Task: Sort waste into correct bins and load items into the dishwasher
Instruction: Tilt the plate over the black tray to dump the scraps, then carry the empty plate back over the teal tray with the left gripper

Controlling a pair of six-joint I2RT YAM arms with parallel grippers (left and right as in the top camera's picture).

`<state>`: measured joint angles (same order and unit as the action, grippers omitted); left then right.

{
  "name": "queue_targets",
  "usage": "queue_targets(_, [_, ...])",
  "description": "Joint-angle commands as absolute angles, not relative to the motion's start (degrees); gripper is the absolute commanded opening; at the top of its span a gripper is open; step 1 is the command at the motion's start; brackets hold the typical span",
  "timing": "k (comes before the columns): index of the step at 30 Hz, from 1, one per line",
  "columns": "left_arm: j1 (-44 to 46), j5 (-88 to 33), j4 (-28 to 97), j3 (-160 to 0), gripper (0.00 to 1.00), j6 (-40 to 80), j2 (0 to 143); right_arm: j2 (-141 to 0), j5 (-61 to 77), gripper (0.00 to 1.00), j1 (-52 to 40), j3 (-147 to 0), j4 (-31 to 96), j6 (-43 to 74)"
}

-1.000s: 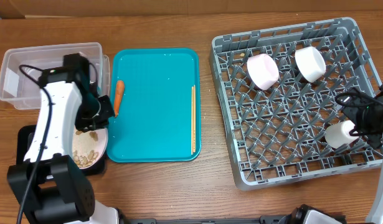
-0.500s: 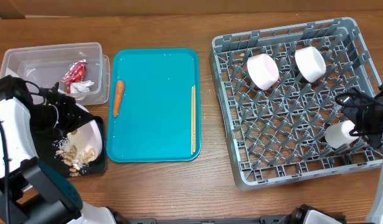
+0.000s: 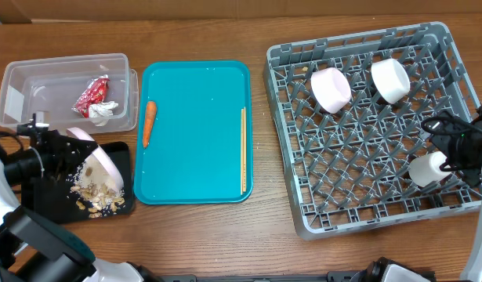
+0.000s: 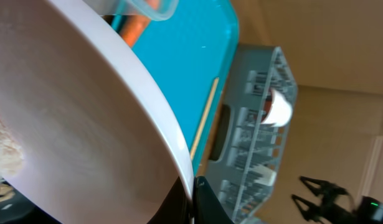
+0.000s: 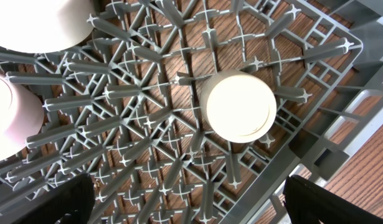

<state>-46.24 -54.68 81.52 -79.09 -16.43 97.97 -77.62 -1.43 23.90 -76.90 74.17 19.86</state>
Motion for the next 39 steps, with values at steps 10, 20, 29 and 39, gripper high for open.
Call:
queue_targets(10, [-48.10, -66.54, 85.95, -78.81, 0.04, -28.95, 96.73, -76.40, -1.17, 1.00, 23.97, -77.30, 73.87, 19.70])
queue_targets(20, [-48.10, -68.20, 86.54, -78.81, 0.04, -30.26, 96.73, -76.40, -1.19, 1.00, 23.97, -77.30, 73.84, 19.70])
queue_targets(29, [-44.27, -68.01, 86.98, -78.81, 0.04, -30.26, 96.73, -76.40, -1.17, 1.00, 23.97, -77.30, 73.87, 19.70])
queue_targets(39, [-25.82, -64.27, 84.71, -78.83, 0.04, -29.45, 96.62, -76.40, -1.15, 1.00, 23.97, -77.30, 73.87, 19.70])
